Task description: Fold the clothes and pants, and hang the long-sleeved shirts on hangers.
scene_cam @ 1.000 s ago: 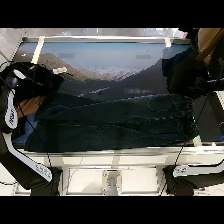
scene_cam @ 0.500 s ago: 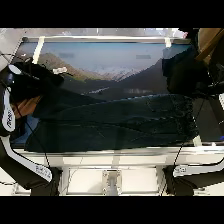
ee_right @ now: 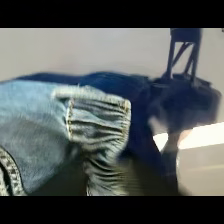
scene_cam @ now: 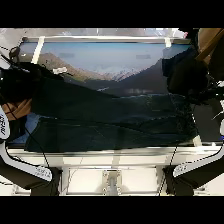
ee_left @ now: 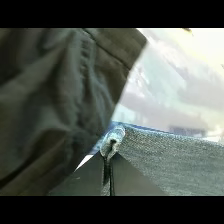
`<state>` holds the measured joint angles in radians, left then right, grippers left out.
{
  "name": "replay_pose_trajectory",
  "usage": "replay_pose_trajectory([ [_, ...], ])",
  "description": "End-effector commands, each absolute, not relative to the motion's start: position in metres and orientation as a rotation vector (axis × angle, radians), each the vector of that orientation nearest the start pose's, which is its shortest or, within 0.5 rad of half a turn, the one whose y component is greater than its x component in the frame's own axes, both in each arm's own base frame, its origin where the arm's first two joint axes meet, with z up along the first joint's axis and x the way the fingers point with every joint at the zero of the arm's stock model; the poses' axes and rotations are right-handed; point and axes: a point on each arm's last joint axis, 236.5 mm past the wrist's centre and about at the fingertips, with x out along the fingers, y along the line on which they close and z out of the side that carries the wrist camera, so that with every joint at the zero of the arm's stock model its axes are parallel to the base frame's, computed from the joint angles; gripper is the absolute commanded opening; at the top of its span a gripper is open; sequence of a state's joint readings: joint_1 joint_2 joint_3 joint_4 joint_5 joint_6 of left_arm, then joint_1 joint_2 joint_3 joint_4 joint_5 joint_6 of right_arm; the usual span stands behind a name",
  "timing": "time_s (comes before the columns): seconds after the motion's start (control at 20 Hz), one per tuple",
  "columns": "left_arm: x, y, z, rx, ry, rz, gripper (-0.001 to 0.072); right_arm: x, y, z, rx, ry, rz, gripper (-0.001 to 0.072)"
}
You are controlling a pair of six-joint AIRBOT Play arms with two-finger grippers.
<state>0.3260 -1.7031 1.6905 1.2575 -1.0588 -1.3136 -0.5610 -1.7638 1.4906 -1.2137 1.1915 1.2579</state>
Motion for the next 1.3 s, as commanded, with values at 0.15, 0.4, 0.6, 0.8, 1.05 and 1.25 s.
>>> replay_pose_trajectory([
  [0.15,0.538,0.137,0.086,-0.285,0.839,0.14,0.0014,0.453,-0.16,-0.049,0.477,1.21,0.063,0.0057],
  [0.4,0.53,0.146,0.115,-0.309,0.785,0.178,0.0014,0.475,-0.18,0.026,0.386,1.055,0.0,0.0057],
  [0.6,0.528,0.165,0.086,-0.317,0.843,0.268,0.0014,0.483,-0.192,0.009,0.452,1.028,-0.086,0.0057],
  [0.8,0.535,0.162,0.051,-0.349,0.898,0.261,0.0406,0.499,-0.185,-0.012,0.535,1.006,-0.1,0.0268],
  [1.05,0.501,0.176,0.104,-0.3,0.876,0.306,0.0681,0.471,-0.183,0.033,0.436,1.091,-0.05,0.0372],
  [1.25,0.369,0.238,0.147,-0.14,1.03,0.568,0.0576,0.396,-0.194,0.094,0.333,1.151,-0.055,0.0354],
])
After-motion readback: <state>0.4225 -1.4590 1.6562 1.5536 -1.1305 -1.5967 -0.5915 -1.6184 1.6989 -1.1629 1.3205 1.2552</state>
